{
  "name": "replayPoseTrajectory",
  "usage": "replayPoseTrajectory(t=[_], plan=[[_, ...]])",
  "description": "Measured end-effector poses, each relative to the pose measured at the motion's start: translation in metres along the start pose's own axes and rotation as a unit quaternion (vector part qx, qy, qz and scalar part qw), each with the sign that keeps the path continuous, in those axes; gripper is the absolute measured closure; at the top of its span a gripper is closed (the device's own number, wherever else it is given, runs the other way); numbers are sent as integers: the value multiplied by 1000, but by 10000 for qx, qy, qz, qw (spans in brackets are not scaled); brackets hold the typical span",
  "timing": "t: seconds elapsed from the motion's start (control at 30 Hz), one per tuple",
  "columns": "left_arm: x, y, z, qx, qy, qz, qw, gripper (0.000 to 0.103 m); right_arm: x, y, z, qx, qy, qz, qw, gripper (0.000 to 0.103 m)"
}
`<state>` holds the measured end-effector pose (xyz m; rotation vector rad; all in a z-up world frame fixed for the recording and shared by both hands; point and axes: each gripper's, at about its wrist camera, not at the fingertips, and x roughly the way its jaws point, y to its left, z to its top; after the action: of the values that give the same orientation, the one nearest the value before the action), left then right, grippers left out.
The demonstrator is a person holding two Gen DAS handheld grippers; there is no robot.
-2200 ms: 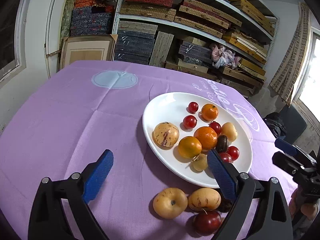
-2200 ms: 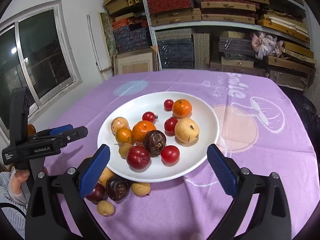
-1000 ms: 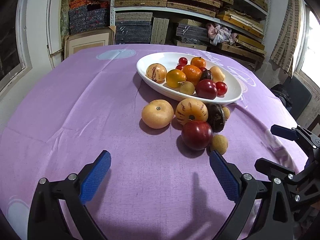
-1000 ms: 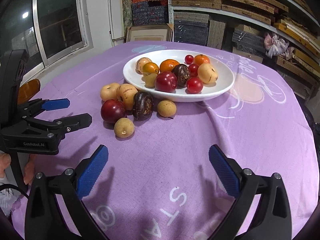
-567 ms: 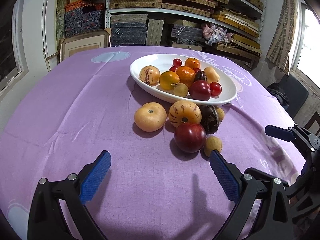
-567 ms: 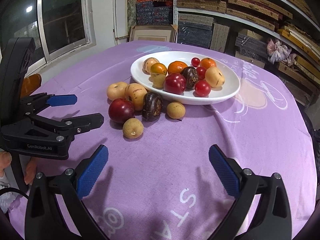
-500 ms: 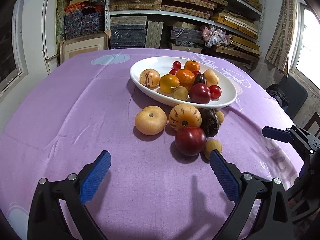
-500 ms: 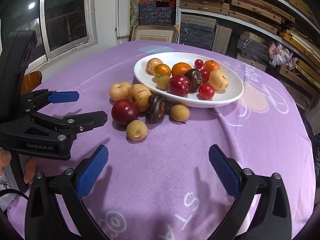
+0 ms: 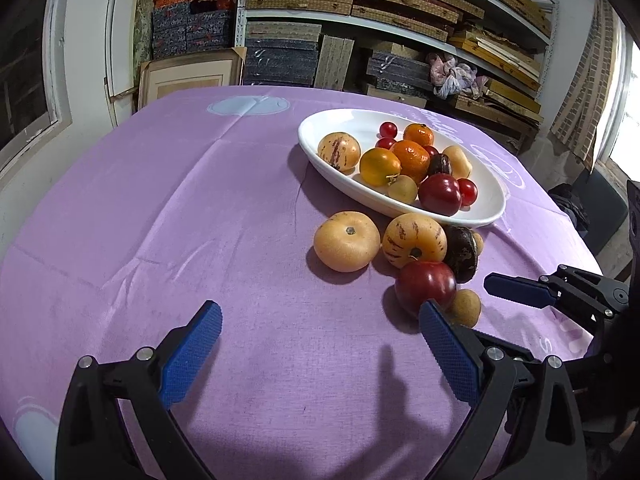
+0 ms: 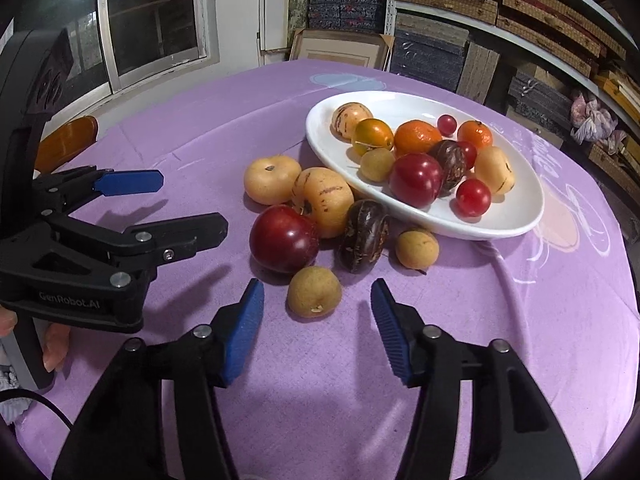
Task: Organize fruits
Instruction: 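Grasp a small tan fruit with the right tool while the left tool grasps a red plum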
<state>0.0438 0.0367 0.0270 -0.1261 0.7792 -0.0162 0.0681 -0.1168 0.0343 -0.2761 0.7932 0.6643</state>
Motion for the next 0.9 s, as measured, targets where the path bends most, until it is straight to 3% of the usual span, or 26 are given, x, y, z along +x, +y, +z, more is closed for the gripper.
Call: replayPoseTrajectory(t=[0.13, 0.43, 0.5, 0.63, 0.83, 0.9], plan=[[0, 3, -1, -70, 30, -33, 10000, 3, 5, -4, 1, 97, 112, 154, 9998, 74], [-5, -1, -1, 29, -86, -203, 9998, 3, -3, -7, -9, 93, 139, 259, 9995, 75], [-10, -10, -2, 151, -242, -350, 9990, 3, -11, -13, -14, 113, 94, 179, 9997, 75], [-9, -39, 0, 692, -374, -261, 9966, 3, -30, -32, -27, 252, -22, 17, 9997, 75], [15, -57, 7, 977, -52, -295, 9948, 4, -37, -55, -35, 578, -80, 90, 9983, 75], [23, -57, 8, 978, 133, -415, 9943, 11, -38, -58, -37, 611, -95, 127, 9980, 75]])
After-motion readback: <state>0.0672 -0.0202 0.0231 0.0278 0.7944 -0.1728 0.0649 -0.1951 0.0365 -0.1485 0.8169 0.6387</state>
